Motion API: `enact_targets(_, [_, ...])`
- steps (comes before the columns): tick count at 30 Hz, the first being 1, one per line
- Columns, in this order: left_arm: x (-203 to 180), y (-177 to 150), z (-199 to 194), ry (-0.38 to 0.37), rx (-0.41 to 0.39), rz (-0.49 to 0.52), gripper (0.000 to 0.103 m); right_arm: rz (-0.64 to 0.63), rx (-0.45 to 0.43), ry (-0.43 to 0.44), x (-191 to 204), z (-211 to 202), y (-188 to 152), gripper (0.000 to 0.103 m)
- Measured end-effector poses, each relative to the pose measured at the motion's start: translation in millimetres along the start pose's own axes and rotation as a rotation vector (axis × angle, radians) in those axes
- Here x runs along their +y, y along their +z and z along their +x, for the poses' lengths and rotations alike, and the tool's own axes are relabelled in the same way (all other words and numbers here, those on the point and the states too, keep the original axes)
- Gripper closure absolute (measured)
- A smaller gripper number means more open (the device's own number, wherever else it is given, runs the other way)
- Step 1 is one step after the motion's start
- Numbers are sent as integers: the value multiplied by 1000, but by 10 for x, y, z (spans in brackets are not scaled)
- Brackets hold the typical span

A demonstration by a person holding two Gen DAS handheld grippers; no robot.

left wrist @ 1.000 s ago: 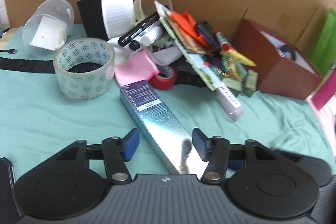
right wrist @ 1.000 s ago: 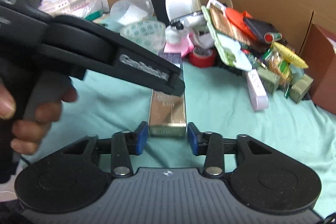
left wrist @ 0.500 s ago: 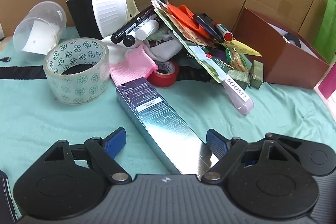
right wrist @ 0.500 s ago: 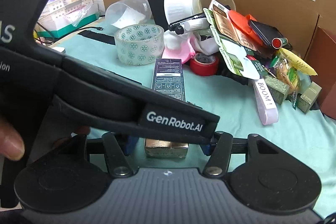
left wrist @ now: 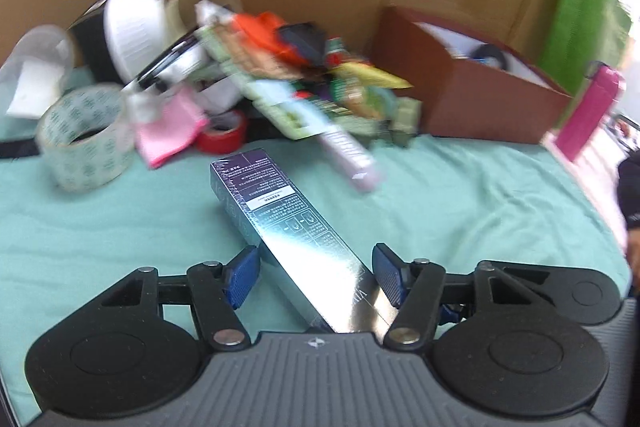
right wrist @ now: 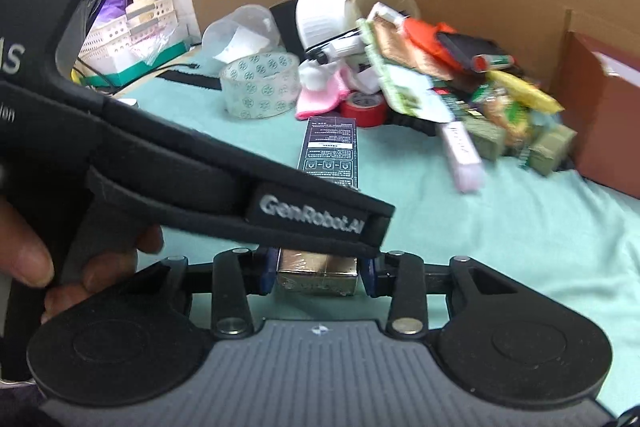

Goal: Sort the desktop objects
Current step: 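Close the left gripper on the silver-blue box and lift it, then carry the silver-blue box into the red-brown box and open the left gripper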

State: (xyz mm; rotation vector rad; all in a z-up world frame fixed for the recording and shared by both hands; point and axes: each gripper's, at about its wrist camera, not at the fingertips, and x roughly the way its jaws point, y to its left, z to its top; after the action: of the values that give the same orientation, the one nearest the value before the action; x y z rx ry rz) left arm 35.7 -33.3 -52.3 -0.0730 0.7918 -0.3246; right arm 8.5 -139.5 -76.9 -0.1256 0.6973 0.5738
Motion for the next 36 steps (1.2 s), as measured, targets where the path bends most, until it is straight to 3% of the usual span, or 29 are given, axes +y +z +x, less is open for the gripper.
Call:
enact_targets(1, [-72, 9, -31, -17, -9, 18, 49, 7, -11, -6, -34, -79, -31, 63])
enact_targets(2, [-140, 20, -51, -27, -11, 36, 66, 18, -19, -13, -78, -152, -62, 64])
enact_targets(3, [-199, 46, -59, -44, -11, 43, 74, 36, -22, -31, -133, -219, -96, 64])
enact_targets(6, [-382, 127, 9, -138, 4, 56, 75, 110, -61, -52, -320, -455, -172, 65])
enact_targets(10, [-704, 189, 92, -142, -15, 151, 75, 122, -131, -55, -394, -697, -141, 65])
enact_targets(11, [-730, 188, 102, -139, -14, 158, 72, 118, -134, -61, -409, -719, -135, 65])
enact_targets(15, [-601, 93, 199, -63, 36, 111, 42, 96, -66, -67, -546, -668, -199, 64])
enact_targets(17, [-508, 46, 314, -32, 86, 62, 42, 97, -9, -54, -593, -601, -252, 64])
enact_targets(19, [-451, 29, 396, -58, 114, 4, 40, 75, 42, -52, -582, -528, -285, 63])
enact_targets(24, [-609, 95, 572, -59, 152, 48, 30, 50, 46, -56, -539, -439, -285, 59])
enact_targets(27, [-700, 74, 595, -28, 120, 128, 36, 80, 31, -46, -576, -375, -282, 59])
enact_targets(32, [-739, 87, 518, -55, 106, 116, 39, 109, 31, -87, -558, -438, -277, 60])
enact_targets(36, [-957, 193, 237, -88, 17, 160, 39, 98, -4, -133, -529, -676, -257, 60])
